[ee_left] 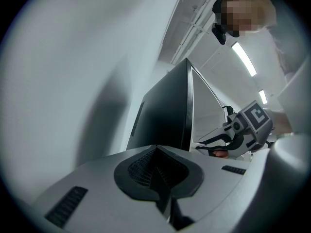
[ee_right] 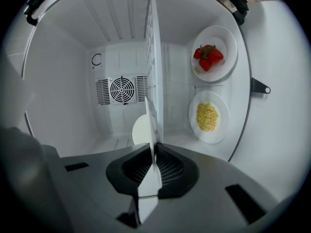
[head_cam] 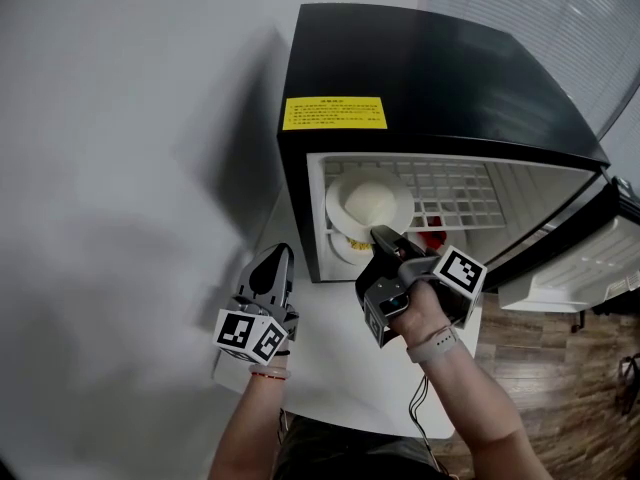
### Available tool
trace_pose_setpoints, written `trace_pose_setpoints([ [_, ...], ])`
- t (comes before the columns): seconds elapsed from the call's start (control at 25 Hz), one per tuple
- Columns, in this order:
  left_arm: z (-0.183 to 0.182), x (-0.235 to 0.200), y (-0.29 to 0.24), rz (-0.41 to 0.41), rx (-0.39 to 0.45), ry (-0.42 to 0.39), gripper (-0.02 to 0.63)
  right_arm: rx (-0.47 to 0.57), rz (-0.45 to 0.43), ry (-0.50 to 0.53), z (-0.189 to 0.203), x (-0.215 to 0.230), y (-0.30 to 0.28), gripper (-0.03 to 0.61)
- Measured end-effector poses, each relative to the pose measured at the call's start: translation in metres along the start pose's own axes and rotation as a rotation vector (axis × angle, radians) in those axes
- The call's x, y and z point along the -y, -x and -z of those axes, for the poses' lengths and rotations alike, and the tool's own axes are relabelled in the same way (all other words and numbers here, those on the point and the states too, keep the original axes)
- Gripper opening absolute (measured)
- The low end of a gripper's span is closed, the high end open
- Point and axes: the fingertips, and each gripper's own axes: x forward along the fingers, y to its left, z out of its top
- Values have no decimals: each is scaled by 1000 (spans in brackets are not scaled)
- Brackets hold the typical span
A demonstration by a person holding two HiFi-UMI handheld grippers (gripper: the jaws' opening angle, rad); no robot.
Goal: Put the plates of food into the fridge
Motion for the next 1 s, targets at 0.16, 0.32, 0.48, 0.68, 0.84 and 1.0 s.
trace_pose_setpoints([
  [0.16,3,-1,-4,6,2,-2,6,-20,-20,22,0,-2,0,15],
  [0.32,4,-1,-6,5,0,-5,6,-26,-27,171,-2,-6,5,21],
  [0.48,4,-1,-5,-3,0,-5,6,-79,-41,264,7,-2,11,110],
  [0.68,5,3,2,-10,-10,-15,6,-173,-58,429,30,9,29,124],
  [0.84,2,6,12,-25,-9,-20,6,-250,-80,517,53,21,49,124],
  [1.0,-3,17,25,-11,-10,-30,6,-250,-61,757,49,33,80,123],
])
